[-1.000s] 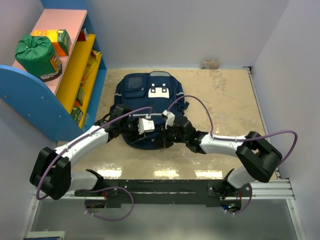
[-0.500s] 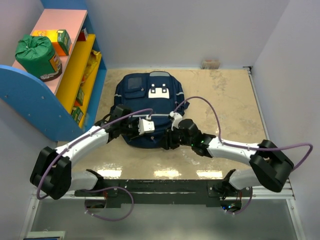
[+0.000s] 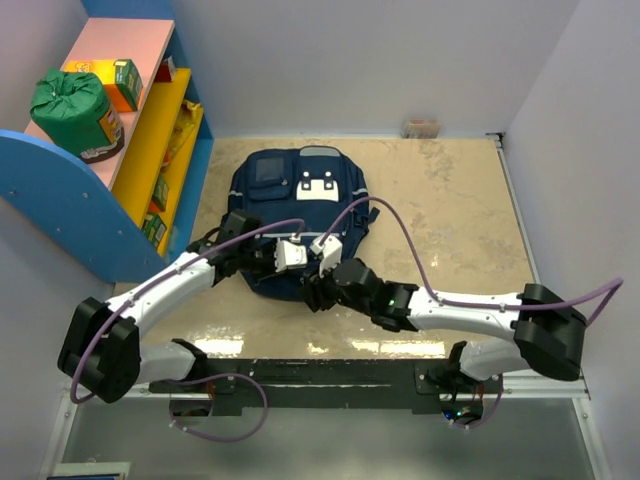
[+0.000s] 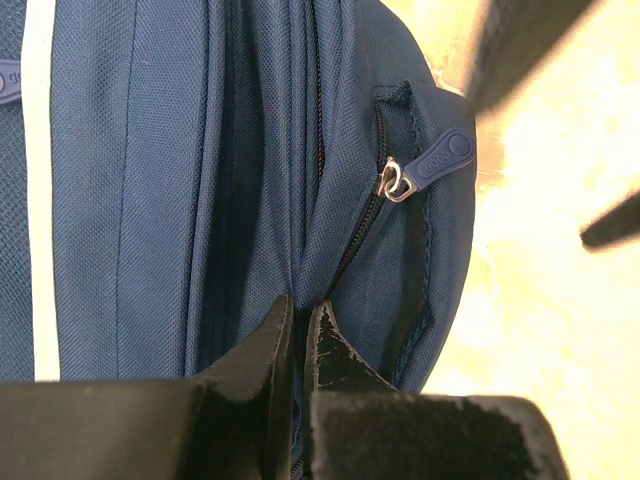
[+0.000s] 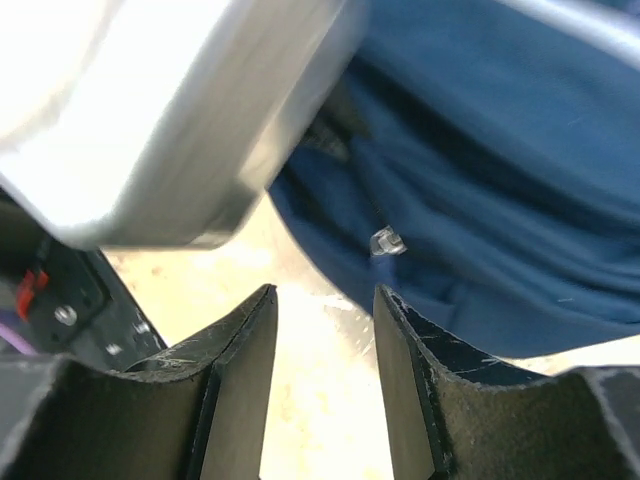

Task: Pack the student bag
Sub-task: Zip the student bag at the center of the board.

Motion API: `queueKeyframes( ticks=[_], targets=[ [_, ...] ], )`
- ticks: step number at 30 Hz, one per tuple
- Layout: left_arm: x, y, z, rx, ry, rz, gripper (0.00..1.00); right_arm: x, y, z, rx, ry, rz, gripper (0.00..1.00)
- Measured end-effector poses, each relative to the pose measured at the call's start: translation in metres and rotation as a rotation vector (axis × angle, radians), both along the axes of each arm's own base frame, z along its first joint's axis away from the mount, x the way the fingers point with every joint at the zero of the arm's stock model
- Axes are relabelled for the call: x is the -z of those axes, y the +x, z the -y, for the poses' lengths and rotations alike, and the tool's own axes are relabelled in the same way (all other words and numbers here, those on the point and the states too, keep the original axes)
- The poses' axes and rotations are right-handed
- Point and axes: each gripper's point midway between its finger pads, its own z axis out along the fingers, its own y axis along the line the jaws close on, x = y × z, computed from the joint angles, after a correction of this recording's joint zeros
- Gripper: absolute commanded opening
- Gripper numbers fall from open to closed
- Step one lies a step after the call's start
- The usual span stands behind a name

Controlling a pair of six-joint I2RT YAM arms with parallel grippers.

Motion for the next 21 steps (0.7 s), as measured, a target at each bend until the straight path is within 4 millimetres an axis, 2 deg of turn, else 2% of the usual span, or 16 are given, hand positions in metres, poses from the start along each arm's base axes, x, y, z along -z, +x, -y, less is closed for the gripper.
queueKeyframes(
  ticks=[5, 13, 17, 21],
  targets=[
    [-0.005, -0.005, -0.001, 0.003, -0.004, -0.005, 0.0, 0.02, -0.008, 0.0, 0.02, -0.085, 0.012, 0.47],
    [-0.006, -0.014, -0.003, 0.012, 0.0, -0.042, 0.01, 0.033, 0.008, 0.011, 0.125, -0.151, 0.05, 0.47],
    [-0.007, -0.015, -0.003, 0.013, -0.002, -0.042, 0.01, 0.042, 0.01, 0.01, 0.131, -0.178, 0.047, 0.47],
    [-0.008, -0.016, -0.005, 0.009, -0.001, -0.044, 0.01, 0.041, 0.011, 0.007, 0.136, -0.169, 0.051, 0.47]
  ],
)
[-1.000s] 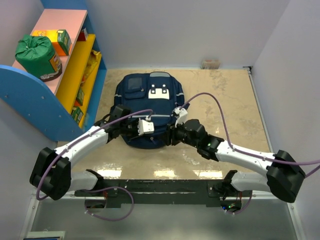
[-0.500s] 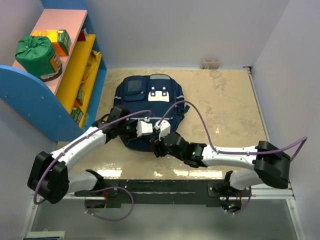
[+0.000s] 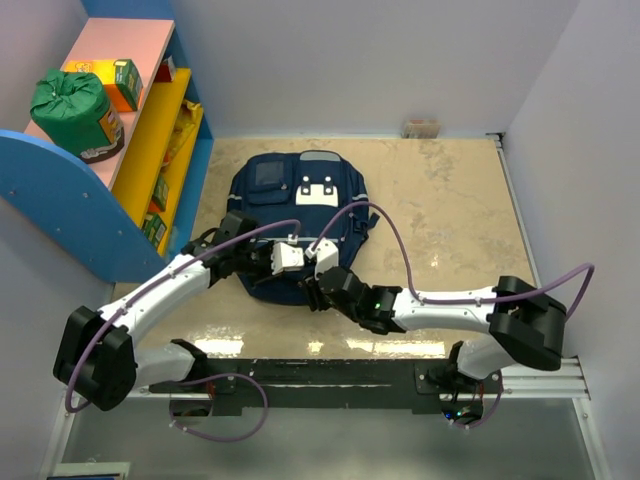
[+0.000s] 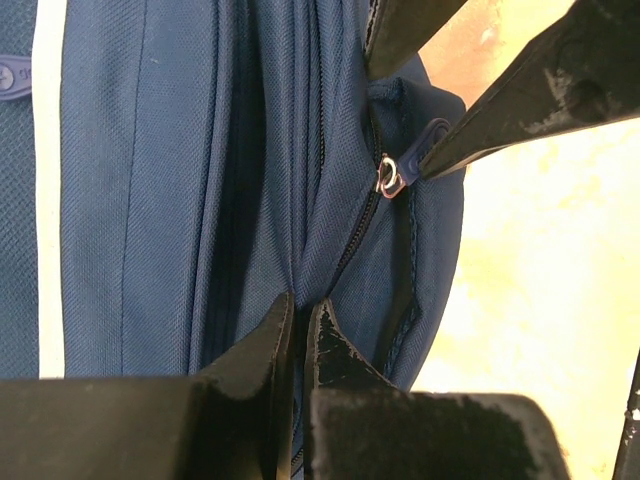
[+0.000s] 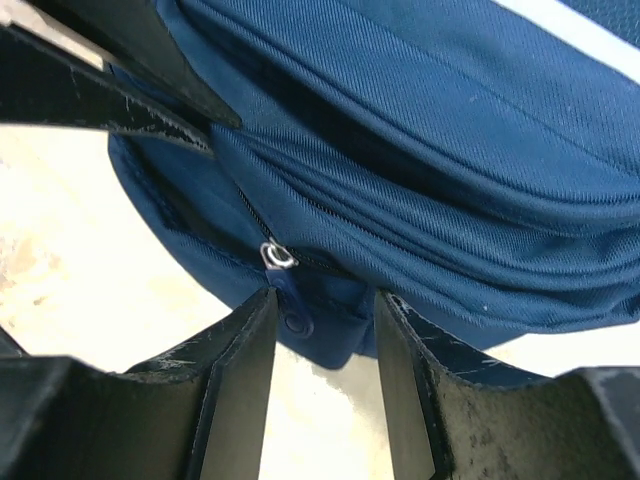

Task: Pack the student bag
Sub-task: Zip the student bag at the center of the board.

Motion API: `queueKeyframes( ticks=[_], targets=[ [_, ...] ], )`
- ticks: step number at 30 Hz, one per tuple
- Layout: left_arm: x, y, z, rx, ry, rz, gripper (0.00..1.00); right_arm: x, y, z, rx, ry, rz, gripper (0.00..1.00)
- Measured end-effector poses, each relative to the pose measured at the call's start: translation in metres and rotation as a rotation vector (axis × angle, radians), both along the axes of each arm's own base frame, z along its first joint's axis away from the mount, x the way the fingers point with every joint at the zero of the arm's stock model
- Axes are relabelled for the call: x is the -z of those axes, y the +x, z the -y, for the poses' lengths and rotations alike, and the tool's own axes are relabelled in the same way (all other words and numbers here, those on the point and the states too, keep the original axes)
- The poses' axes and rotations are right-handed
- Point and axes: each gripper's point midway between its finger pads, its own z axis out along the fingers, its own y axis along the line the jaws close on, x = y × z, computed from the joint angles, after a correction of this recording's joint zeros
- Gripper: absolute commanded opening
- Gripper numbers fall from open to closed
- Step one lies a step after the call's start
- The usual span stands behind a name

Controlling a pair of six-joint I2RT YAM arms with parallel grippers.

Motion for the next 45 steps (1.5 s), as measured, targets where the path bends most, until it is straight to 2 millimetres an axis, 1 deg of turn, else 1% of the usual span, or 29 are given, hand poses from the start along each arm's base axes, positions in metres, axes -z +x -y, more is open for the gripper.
queueKeyframes(
  ticks=[4, 7, 8, 10, 13, 16, 18, 22, 24, 27, 28, 30, 33, 34, 38, 45],
  targets=[
    [0.0, 0.0, -0.002, -0.013, 0.001, -0.009, 0.01, 0.0, 0.003, -0.005, 0.017, 0.012, -0.002, 0.43],
    [0.0, -0.001, -0.004, -0.019, 0.003, -0.015, 0.01, 0.001, 0.004, -0.009, 0.027, 0.031, -0.009, 0.36],
    [0.001, -0.001, -0.004, -0.022, 0.003, -0.017, 0.01, 0.001, 0.004, -0.01, 0.029, 0.037, -0.012, 0.35],
    [0.001, -0.001, -0.004, -0.024, 0.002, -0.019, 0.02, 0.001, 0.003, -0.013, 0.037, 0.054, -0.018, 0.35],
    [0.001, -0.001, -0.004, -0.025, 0.005, -0.019, 0.02, 0.002, 0.002, -0.014, 0.064, 0.063, -0.015, 0.39],
    [0.001, -0.002, -0.004, -0.023, 0.006, -0.021, 0.03, 0.004, -0.001, -0.018, 0.106, 0.071, -0.011, 0.4],
    [0.002, -0.003, -0.005, -0.022, 0.006, -0.026, 0.03, 0.005, 0.0, -0.019, 0.144, 0.08, -0.008, 0.39],
    [0.002, -0.004, -0.005, -0.022, 0.01, -0.032, 0.03, 0.005, 0.0, -0.021, 0.192, 0.092, -0.004, 0.34],
    [0.002, -0.004, -0.005, -0.021, 0.01, -0.033, 0.03, 0.005, -0.001, -0.02, 0.2, 0.091, -0.002, 0.32],
    [0.003, -0.005, -0.005, -0.019, 0.009, -0.037, 0.02, 0.004, -0.004, -0.017, 0.207, 0.08, -0.002, 0.22],
    [0.002, -0.006, -0.004, -0.018, 0.007, -0.038, 0.02, 0.004, -0.006, -0.016, 0.207, 0.081, -0.004, 0.17],
    [0.002, -0.008, -0.002, -0.015, -0.001, -0.046, 0.02, 0.003, -0.009, -0.016, 0.208, 0.09, -0.015, 0.13],
    [0.001, -0.01, 0.001, -0.012, -0.007, -0.054, 0.02, 0.003, -0.016, -0.012, 0.202, 0.096, -0.026, 0.02],
    [0.0, -0.011, 0.003, -0.009, -0.022, -0.063, 0.02, 0.003, -0.019, -0.011, 0.198, 0.099, -0.031, 0.0],
    [-0.002, -0.017, 0.009, 0.005, -0.04, -0.084, 0.0, 0.002, -0.025, -0.003, 0.192, 0.107, -0.04, 0.0],
    [-0.012, -0.023, 0.014, 0.035, -0.077, -0.074, 0.0, -0.016, -0.031, 0.007, 0.173, 0.148, -0.06, 0.0]
  ],
)
